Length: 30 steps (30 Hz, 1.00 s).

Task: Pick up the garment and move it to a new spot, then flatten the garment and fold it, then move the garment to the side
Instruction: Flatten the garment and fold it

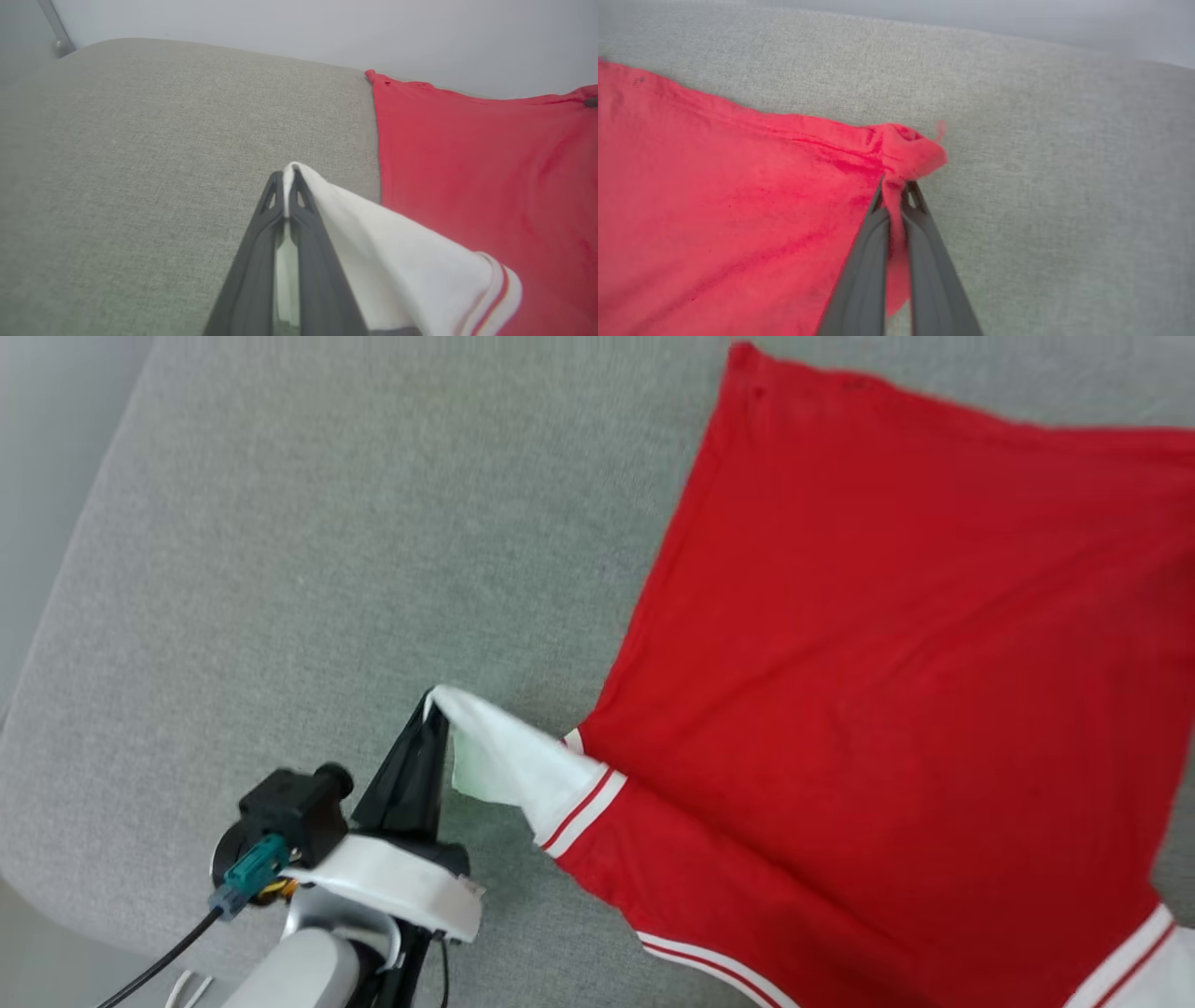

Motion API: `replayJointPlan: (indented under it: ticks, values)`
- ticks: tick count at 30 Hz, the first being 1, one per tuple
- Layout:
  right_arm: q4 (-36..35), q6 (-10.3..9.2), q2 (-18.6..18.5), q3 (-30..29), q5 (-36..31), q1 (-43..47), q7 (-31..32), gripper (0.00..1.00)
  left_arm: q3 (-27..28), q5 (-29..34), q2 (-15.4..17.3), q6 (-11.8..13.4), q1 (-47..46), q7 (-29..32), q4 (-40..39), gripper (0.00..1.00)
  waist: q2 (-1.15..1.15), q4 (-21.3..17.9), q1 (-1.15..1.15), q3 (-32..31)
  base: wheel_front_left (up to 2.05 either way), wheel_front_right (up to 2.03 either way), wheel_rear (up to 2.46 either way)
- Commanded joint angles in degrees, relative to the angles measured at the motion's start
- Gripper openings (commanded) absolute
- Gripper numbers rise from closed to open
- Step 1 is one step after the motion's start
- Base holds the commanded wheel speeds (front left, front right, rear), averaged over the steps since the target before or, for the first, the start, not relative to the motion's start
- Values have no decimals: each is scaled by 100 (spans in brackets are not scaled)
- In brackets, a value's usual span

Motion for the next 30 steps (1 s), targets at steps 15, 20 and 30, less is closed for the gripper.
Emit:
replayJointPlan:
  ticks: [15,20,30]
  values:
    - [-1596,-4,-573,737,1093,3704,490,0,584,-524,554,731,1725,145,181,0,0,-1524,-1,-2291,0,0,0]
    - [-2079,-3,-258,500,1277,5225,533,0,650,-673,665,859,2109,271,92,0,0,-1877,-1,-2475,0,0,0]
    - [-2363,-3,624,134,1239,6155,-545,100,707,-721,744,938,2199,333,-23,0,0,-2244,-1,-2389,0,0,0]
